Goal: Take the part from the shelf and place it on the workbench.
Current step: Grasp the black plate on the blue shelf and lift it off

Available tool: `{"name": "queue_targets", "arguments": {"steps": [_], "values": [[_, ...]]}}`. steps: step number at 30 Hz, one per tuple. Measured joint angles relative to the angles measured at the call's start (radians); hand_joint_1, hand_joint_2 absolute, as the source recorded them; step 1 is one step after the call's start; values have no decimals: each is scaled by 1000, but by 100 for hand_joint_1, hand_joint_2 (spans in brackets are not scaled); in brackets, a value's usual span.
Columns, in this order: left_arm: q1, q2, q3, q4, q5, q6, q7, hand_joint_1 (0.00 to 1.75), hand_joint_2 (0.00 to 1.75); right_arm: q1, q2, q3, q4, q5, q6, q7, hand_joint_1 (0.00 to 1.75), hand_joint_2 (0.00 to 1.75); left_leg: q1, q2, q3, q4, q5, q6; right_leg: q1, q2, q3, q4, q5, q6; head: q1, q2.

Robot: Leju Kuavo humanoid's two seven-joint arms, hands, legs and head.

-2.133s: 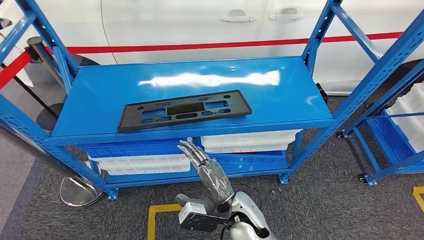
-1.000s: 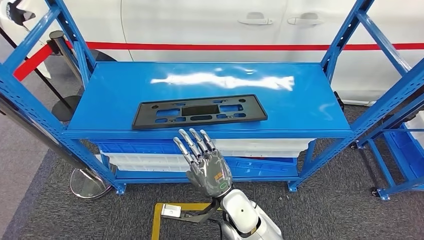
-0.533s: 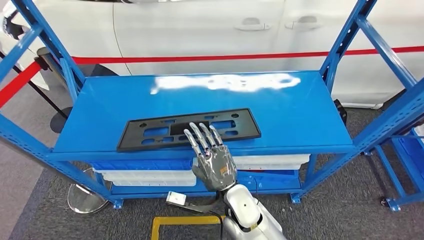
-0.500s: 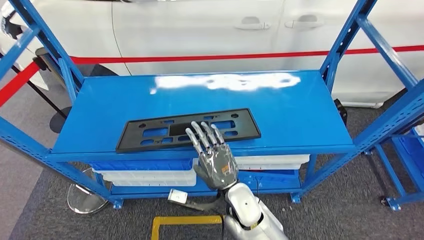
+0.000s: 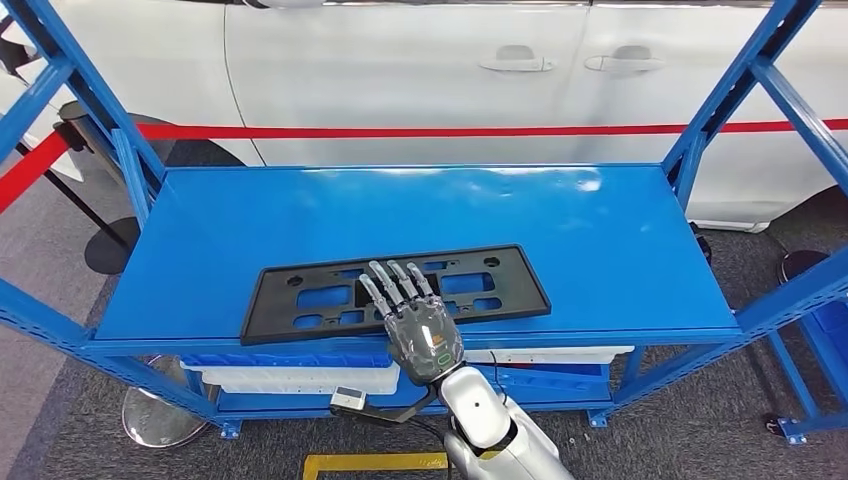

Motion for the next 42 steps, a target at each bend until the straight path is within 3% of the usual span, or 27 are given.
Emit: {"name": "queue_targets", "arguments": {"steps": [1, 2, 4, 6, 8, 11, 12, 15, 16, 17, 18, 19, 21, 22, 26, 28, 30, 31, 32, 33, 35, 36, 38, 40, 42], "values": [[0, 0, 0, 0, 0, 0, 0, 0, 0, -1, -1, 8, 6, 0, 6, 6, 0, 175, 0, -1, 4, 0, -4, 0, -2, 0, -27, 27, 9, 2, 0, 0], [0, 0, 0, 0, 0, 0, 0, 0, 0, -2, -2, 16, 12, 0, 12, 11, 0, 175, 0, -2, 9, 0, -7, -2, -4, 0, -36, 15, 38, 2, 1, 0], [0, 0, 0, 0, 0, -1, -1, 0, 0, -8, -3, 31, 22, 0, 20, 16, 0, 175, 0, -4, 22, 0, -15, -7, -5, 0, -3, -106, 131, -3, 2, 0], [-1, 0, 0, 0, 0, -1, -2, 0, 0, -15, -3, 41, 29, 0, 23, 17, 0, 175, -2, -5, 29, 1, -20, -16, 0, 0, 33, -213, 186, -14, 2, 0], [-3, 0, 0, 0, 0, -2, -3, 0, 0, -19, -4, 48, 35, 0, 23, 18, 0, 175, -3, -6, 31, -2, -20, -28, 6, 1, 38, -236, 191, -23, 2, 0], [-2, 0, 0, 0, 0, -1, -4, 0, 0, -22, -3, 54, 40, 0, 23, 18, 0, 175, -1, -4, 24, 14, -34, -46, 1, 1, 42, -249, 203, -43, 1, 0], [-2, 0, 0, 0, 0, -1, -4, 0, 0, -23, -2, 55, 41, 0, 25, 17, 0, 175, 0, -3, 9, 51, -58, -49, -2, -1, 43, -254, 207, -49, 0, 0], [-1, 0, 0, 0, 0, -2, -7, 0, 0, -25, 0, 57, 46, 0, 30, 9, 0, 175, 2, 0, -69, 237, -152, -59, 0, -6, 44, -255, 207, -56, 0, 0], [0, 0, 0, 0, 0, -3, -8, 0, 0, -25, 1, 57, 49, 0, 30, 2, 0, 175, 3, 0, -82, 270, -160, -61, 0, -7, 44, -254, 207, -56, 0, 0], [1, 0, 0, 0, -1, -3, -9, 0, 0, -25, 3, 56, 51, -2, 29, -5, 0, 175, 3, 0, -78, 268, -149, -62, 1, -7, 45, -253, 206, -56, 0, 0], [2, 0, 0, 0, -2, -3, -10, 0, 0, -26, 5, 56, 54, -6, 25, -11, 0, 175, 4, 1, -55, 225, -122, -62, 1, -6, 46, -252, 204, -54, 0, 0], [2, 0, 0, 0, -4, -3, -12, 0, 0, -28, 8, 55, 56, -11, 20, -18, 0, 175, 5, 1, -18, 153, -87, -60, 0, -5, 48, -251, 202, -52, -1, 0], [1, 0, 0, 0, -6, -4, -14, 0, 0, -36, 12, 51, 63, -22, 8, -26, 0, 175, 3, 1, 43, 33, -49, -52, 4, -4, 48, -245, 196, -44, -1, 0], [1, 0, 0, 0, -7, -4, -16, 0, 0, -41, 14, 49, 66, -26, 5, -28, 0, 175, 1, 1, 56, 5, -44, -47, 6, -4, 47, -243, 194, -40, 0, 0], [2, -1, -2, 0, -11, -5, -17, 0, 0, -71, 23, 38, 82, -35, 14, -29, 0, 175, 1, 1, 59, -9, -43, -23, 4, -3, 41, -232, 184, -21, 2, 0], [1, -1, -4, 0, -14, -5, -17, 0, 0, -92, 27, 32, 93, -37, 25, -29, 0, 175, 5, 2, 61, -16, -39, -11, 2, -3, 4, -155, 140, -13, 5, 0], [0, -1, -6, 0, -15, -5, -17, 0, 0, -103, 28, 28, 105, -37, 31, -29, 0, 175, 5, 2, 61, -16, -40, -6, 0, -3, -66, -23, 86, -8, 8, 0], [0, -1, -6, 0, -16, -5, -17, 0, 0, -104, 28, 26, 111, -37, 33, -29, 0, 175, 5, 1, 61, -16, -41, -5, -1, -4, -94, 24, 77, -6, 8, 0], [1, -1, -7, 0, -16, -5, -17, 0, 0, -105, 28, 25, 117, -37, 34, -29, 0, 175, 5, 1, 62, -16, -42, -5, -2, -4, -108, 39, 86, -6, 8, 0], [1, -1, -8, 0, -16, -4, -17, 0, 0, -106, 28, 24, 121, -37, 36, -29, 0, 175, 5, 0, 64, -15, -43, -6, -3, -4, -104, 16, 114, -7, 8, 0], [2, -1, -10, 1, -17, -4, -16, 0, 0, -111, 30, 23, 127, -37, 36, -29, 0, 175, 5, -1, 71, -15, -47, -10, -4, -4, -48, -115, 191, -13, 9, 0], [1, -1, -11, 2, -17, -4, -16, 0, 0, -115, 31, 22, 130, -37, 36, -29, 0, 175, 3, -2, 73, -14, -50, -14, -2, -3, -20, -178, 216, -17, 9, 0], [0, -1, -13, 4, -17, -4, -16, 0, 0, -121, 34, 20, 134, -38, 37, -27, 0, 175, 1, -2, 74, -15, -52, -25, 2, -2, 6, -237, 228, -23, 8, 0], [-1, -1, -14, 5, -19, -5, -16, 0, 0, -125, 38, 16, 141, -38, 45, -21, 0, 175, 0, -1, 75, -18, -52, -38, 4, 1, 5, -241, 229, -30, 8, 0], [-1, -1, -17, 7, -24, -5, -17, 0, 0, -139, 45, 3, 156, -35, 65, -5, 0, 175, 2, 0, 66, 6, -71, -48, 0, 1, 8, -248, 233, -41, 6, 0]]}}
